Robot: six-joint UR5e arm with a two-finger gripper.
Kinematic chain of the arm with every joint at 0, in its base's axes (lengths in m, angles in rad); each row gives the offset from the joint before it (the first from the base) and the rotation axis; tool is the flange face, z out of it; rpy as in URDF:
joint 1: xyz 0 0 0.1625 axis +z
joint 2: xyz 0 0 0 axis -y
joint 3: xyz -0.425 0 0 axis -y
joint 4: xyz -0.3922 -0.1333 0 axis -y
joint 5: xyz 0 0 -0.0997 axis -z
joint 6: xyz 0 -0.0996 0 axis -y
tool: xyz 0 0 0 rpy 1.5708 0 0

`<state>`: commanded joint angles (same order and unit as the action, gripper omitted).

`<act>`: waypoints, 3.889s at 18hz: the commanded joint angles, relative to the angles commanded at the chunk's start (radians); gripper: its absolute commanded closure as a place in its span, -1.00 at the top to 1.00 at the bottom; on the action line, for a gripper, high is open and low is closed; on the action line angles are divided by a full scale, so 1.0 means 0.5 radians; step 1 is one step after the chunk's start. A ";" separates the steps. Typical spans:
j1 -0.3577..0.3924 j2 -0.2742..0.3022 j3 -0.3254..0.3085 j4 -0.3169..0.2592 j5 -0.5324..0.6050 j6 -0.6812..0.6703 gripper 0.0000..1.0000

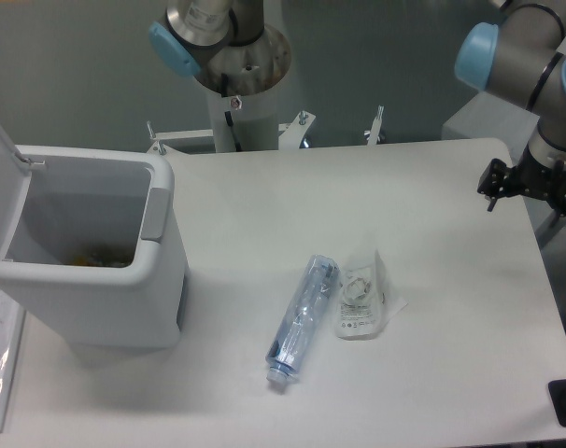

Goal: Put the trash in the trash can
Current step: 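Move the gripper from its rest pose toward the clear plastic wrapper, then lower the gripper onto the crumpled wrapper and close on it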

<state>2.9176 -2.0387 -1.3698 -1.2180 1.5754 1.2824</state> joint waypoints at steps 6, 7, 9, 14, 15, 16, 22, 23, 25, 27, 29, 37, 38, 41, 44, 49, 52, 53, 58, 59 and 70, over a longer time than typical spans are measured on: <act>-0.037 -0.012 -0.031 0.031 0.000 -0.046 1.00; -0.037 -0.012 -0.031 0.031 -0.003 -0.046 1.00; -0.061 -0.021 -0.031 0.031 0.003 -0.046 1.00; -0.064 -0.046 -0.153 0.037 0.009 -0.064 1.00; -0.067 -0.043 -0.181 0.037 0.009 -0.083 1.00; -0.067 -0.040 -0.202 0.058 0.009 -0.110 1.00; -0.254 -0.089 -0.328 0.482 0.006 -0.328 1.00; -0.279 -0.092 -0.334 0.482 0.003 -0.350 1.00; -0.310 -0.092 -0.359 0.482 0.000 -0.353 1.00; -0.343 -0.086 -0.386 0.479 -0.003 -0.386 1.00; -0.365 -0.074 -0.432 0.476 -0.003 -0.393 1.00; -0.503 -0.080 -0.463 0.466 -0.205 -0.613 1.00; -0.506 -0.101 -0.469 0.466 -0.221 -0.614 1.00; -0.525 -0.117 -0.537 0.466 -0.206 -0.607 1.00; -0.528 -0.110 -0.604 0.466 -0.199 -0.595 0.97; -0.528 -0.110 -0.620 0.457 -0.181 -0.592 -0.08; -0.525 -0.101 -0.620 0.454 -0.147 -0.592 -0.92; -0.525 -0.098 -0.614 0.454 -0.147 -0.595 -1.00; -0.509 -0.086 -0.583 0.454 -0.150 -0.598 -1.00; -0.506 -0.086 -0.580 0.454 -0.153 -0.595 -1.00; -0.463 -0.068 -0.261 0.451 -0.254 -0.757 -1.00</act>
<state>2.6860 -2.0725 -1.5004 -0.9925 1.4484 0.9038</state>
